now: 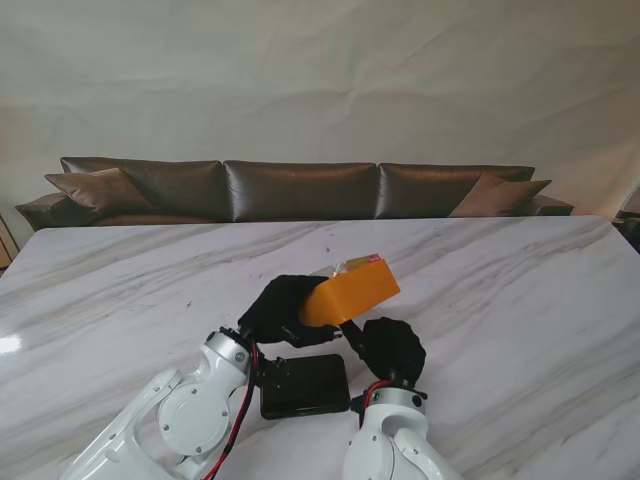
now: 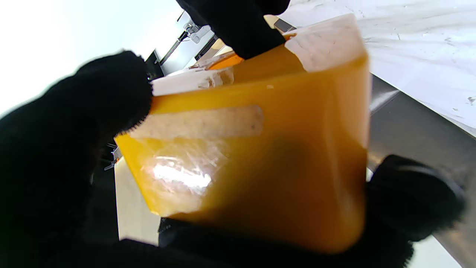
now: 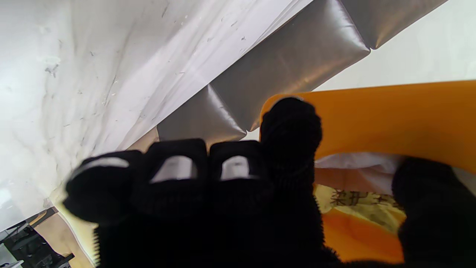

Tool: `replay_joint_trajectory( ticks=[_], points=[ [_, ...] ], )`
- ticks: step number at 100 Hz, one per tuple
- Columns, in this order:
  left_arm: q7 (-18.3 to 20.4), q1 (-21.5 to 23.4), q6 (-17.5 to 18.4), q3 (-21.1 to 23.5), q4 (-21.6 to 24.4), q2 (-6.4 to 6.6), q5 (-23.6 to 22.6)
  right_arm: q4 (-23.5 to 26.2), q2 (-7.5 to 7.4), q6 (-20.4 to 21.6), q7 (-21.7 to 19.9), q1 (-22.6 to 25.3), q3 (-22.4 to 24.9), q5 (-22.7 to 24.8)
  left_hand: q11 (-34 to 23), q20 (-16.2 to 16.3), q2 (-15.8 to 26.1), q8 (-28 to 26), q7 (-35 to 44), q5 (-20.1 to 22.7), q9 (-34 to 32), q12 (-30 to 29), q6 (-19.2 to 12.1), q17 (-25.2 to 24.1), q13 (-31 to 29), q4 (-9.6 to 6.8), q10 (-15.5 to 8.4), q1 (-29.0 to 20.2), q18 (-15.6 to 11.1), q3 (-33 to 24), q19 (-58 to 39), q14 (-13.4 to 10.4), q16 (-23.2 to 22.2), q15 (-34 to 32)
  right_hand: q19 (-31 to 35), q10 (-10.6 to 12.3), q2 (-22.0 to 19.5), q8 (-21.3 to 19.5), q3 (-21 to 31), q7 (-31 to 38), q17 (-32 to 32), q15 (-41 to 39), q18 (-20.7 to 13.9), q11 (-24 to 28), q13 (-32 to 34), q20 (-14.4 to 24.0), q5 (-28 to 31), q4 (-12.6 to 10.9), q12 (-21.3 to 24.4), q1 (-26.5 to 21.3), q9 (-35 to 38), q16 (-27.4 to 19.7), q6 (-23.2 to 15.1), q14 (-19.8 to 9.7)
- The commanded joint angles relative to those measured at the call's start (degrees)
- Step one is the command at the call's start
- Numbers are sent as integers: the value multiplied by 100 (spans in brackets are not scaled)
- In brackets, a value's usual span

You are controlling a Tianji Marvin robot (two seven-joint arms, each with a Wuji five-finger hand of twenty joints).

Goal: Refill a tissue box and feed the first sheet

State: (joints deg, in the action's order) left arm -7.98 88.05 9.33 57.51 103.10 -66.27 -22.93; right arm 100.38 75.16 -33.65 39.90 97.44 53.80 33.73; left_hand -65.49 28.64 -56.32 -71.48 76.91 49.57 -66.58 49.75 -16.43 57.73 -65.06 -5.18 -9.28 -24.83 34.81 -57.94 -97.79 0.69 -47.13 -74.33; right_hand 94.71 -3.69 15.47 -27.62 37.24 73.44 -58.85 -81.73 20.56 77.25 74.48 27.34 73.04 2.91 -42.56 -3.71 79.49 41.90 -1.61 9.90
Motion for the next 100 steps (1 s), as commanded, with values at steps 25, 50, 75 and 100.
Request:
replay_joint_trajectory(
  ticks=[25, 50, 75, 100],
  points=[
    [108, 188, -82, 109, 147, 16, -22, -1, -64, -117, -185, 0, 149, 239, -1413, -64, 1100, -435, 1176, 797, -1066, 320, -258, 326, -782, -1144, 25, -1007, -2422, -1134, -810, -163, -252, -1778, 413, -226, -87, -2, 179, 281, -150, -488, 129, 361, 37, -89, 381, -936, -90, -541, 387, 110, 95, 3],
    [85, 255, -165, 165, 224, 19, -78, -6, -118, -134, -249, 47, 263, 338, -1397, -67, 1104, -440, 1172, 790, -1059, 321, -254, 325, -782, -1139, 19, -1001, -2422, -1126, -809, -163, -251, -1778, 420, -214, 174, 23, 451, 245, -157, -487, 118, 338, 37, -98, 377, -1660, -80, -685, 383, 108, 86, -12],
    [40, 242, -186, 167, 197, 5, -69, 59, -152, 88, -256, 219, 326, 260, -1388, -79, 1120, -446, 1166, 780, -1054, 326, -255, 322, -782, -1127, 15, -1011, -2415, -1105, -792, -163, -250, -1778, 382, -55, 1158, 285, 1015, -519, -6, -187, -106, -174, 48, -148, 313, -862, 95, 386, 391, -125, 130, -111],
    [38, 186, -185, 124, 158, -2, -42, 208, -172, 483, -342, 408, 234, 8, -1377, -104, 1134, -452, 1162, 772, -1042, 332, -256, 321, -781, -1120, 11, -1007, -2403, -1092, -777, -161, -248, -1771, 367, 208, 1289, 540, 1146, -1544, -31, -35, -307, -535, 62, -268, 141, -194, 175, 940, 389, -235, 172, -335]
  ],
)
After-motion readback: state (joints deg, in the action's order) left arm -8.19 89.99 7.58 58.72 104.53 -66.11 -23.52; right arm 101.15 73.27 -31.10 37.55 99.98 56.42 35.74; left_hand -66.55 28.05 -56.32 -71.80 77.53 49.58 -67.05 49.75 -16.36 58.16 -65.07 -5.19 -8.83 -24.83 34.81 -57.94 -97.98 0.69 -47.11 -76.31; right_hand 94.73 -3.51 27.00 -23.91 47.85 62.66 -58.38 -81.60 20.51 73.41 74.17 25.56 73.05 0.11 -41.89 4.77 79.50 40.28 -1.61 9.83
